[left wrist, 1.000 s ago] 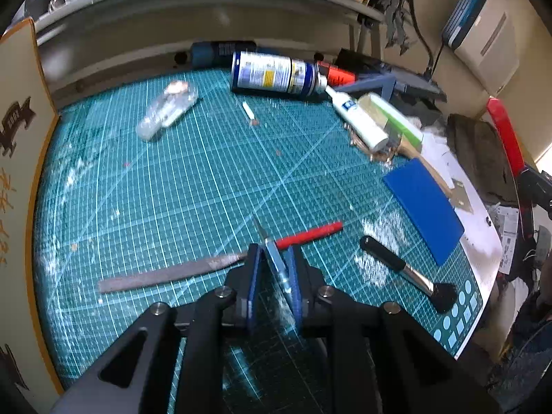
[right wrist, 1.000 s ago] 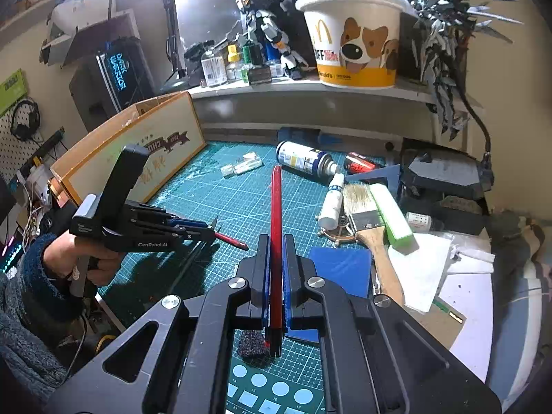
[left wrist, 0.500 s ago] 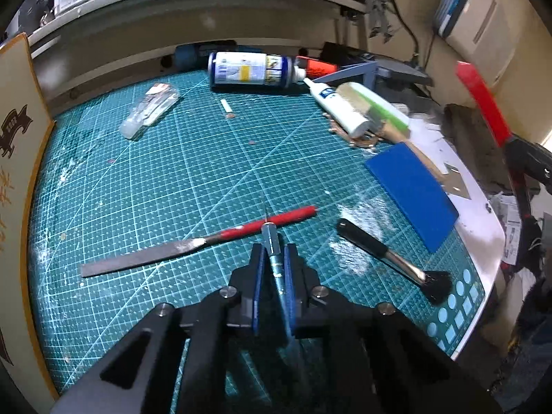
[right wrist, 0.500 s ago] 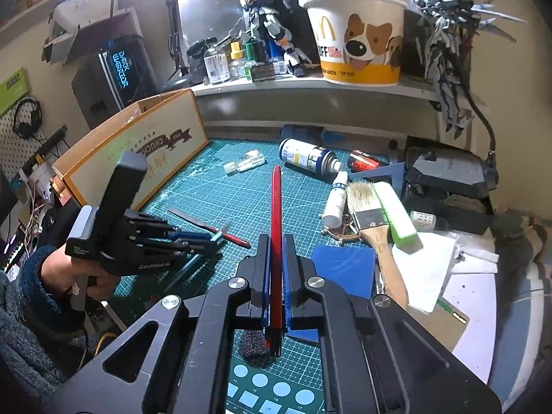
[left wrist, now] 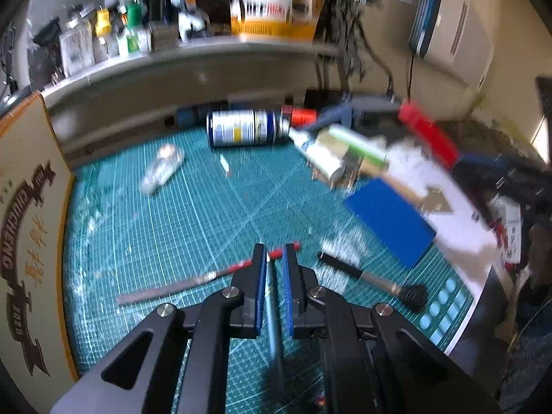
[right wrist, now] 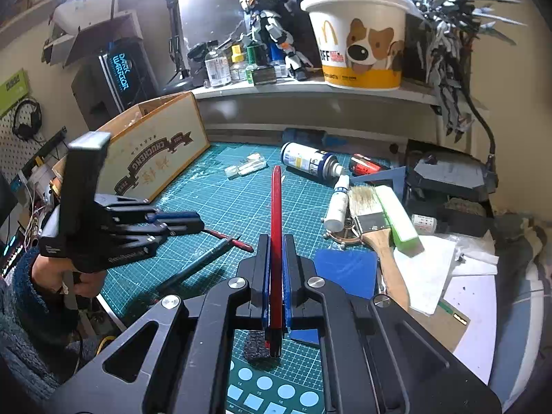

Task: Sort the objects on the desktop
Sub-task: 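Lower the left gripper onto the black hobby knife and close on it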

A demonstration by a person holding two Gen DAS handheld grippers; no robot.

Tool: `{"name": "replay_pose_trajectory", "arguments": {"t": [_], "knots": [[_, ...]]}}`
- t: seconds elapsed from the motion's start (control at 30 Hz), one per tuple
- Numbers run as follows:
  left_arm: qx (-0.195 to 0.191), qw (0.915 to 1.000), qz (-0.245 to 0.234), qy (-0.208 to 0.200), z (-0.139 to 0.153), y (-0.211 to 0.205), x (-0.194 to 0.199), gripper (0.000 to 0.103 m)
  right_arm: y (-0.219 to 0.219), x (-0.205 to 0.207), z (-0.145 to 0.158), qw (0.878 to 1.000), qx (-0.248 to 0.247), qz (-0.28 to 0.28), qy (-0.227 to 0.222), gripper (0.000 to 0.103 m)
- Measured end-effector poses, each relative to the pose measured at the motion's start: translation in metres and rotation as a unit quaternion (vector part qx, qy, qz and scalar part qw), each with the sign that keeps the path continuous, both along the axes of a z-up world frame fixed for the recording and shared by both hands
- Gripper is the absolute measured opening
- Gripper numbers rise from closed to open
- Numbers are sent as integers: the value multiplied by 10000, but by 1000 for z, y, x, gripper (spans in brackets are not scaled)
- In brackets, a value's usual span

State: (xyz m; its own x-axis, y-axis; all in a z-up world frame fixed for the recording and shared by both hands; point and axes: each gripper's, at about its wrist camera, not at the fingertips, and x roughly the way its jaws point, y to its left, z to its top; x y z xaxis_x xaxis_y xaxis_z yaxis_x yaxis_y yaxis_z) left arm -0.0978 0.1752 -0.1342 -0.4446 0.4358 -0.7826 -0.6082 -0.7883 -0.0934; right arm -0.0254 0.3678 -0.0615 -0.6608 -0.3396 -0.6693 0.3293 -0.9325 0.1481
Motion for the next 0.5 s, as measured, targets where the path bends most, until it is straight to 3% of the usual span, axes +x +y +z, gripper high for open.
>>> {"name": "replay_pose_trajectory", "arguments": {"t": [0.27,0.33,0.37,0.5], "knots": [[-349,9988,9,-332,-25,1,-10,11,-5,0,2,10000,30,52,22,6],[-282,9988,-37,-407,-25,2,-11,20,-5,0,1,10000,23,60,9,6],[-274,9987,-48,-437,-26,3,-11,30,-5,-1,0,10000,21,63,2,6],[-322,9988,-80,-363,-30,11,-6,43,-4,-2,-2,10000,8,86,-29,6]]}}
